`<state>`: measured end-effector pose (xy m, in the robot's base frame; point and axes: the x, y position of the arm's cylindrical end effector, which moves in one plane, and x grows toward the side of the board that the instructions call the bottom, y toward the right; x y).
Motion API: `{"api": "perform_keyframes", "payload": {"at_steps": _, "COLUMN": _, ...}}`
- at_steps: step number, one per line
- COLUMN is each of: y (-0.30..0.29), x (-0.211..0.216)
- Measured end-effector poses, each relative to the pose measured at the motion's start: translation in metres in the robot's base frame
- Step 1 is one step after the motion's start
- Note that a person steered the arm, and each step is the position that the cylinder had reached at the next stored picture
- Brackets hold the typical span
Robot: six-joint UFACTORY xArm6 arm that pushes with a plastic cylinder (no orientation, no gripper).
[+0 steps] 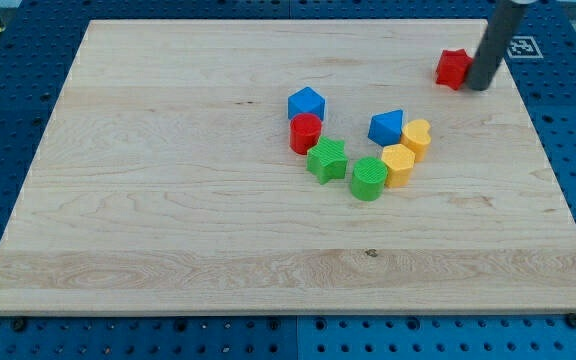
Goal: Slide the red star closer to the blue cube
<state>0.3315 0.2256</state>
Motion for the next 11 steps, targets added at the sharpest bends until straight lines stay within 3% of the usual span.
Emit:
{"api": "perform_keyframes", "payload": {"at_steps": 1, "y": 0.001, "x": 0.002}}
{"api": "perform_keyframes", "payload": {"at_steps": 3, "y": 0.106, "x": 0.003}}
{"api": "perform_keyframes", "payload": {"at_steps": 4, "y": 0.103, "x": -0.019}}
{"api": "perform_keyframes", "payload": {"at_steps": 5, "y": 0.047, "x": -0.036}}
{"api": "perform_keyframes", "payload": {"at_steps": 7, "y": -0.072, "x": -0.032}}
{"api": "perform_keyframes", "payload": {"at_steps": 10, "y": -0.154, "x": -0.016}}
{"api": "perform_keyframes", "payload": {"at_steps": 11, "y": -0.153, "x": -0.012}}
